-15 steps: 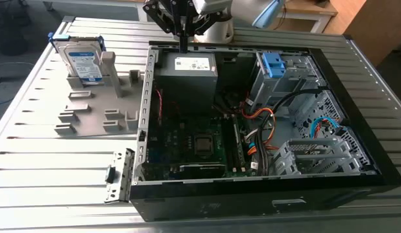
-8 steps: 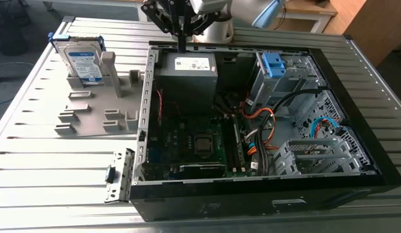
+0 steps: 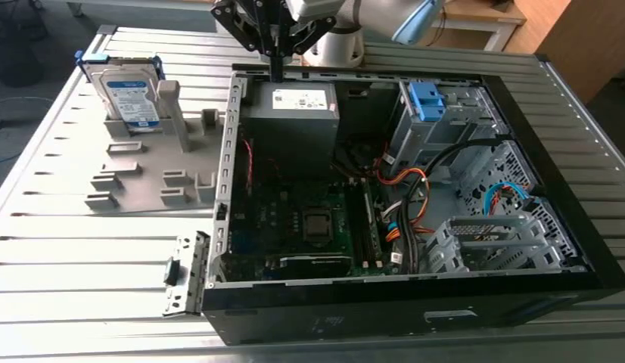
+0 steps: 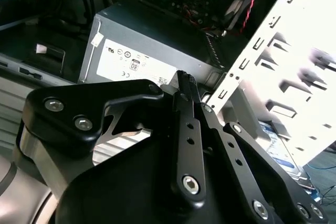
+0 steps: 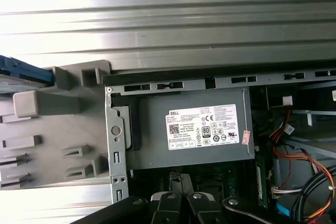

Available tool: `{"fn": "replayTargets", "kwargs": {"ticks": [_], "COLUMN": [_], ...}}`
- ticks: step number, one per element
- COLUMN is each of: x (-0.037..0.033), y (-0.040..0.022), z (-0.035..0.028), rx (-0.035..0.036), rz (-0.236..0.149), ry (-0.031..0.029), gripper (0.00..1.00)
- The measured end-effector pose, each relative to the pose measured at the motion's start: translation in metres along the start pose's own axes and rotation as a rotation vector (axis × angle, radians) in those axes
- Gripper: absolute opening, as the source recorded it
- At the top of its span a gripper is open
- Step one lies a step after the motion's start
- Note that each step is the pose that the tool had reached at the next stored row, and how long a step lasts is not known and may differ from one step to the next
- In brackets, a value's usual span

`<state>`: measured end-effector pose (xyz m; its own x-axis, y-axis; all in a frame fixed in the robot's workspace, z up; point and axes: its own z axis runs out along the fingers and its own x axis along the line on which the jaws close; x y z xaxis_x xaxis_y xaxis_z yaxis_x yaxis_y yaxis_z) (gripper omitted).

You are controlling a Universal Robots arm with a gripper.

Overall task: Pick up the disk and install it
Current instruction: 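Reach for the disk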

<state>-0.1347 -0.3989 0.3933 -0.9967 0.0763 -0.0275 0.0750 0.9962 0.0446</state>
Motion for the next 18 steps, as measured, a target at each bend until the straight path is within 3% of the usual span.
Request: {"fn": "replayTargets", "kwargs": {"ticks": [18], "x": [0.0124], "y": [-0.0009], "z": [-0.0004], "rx": [-0.0001], "rz": [0.0], "ry": [-0.0003], "gripper": [0.11]}}
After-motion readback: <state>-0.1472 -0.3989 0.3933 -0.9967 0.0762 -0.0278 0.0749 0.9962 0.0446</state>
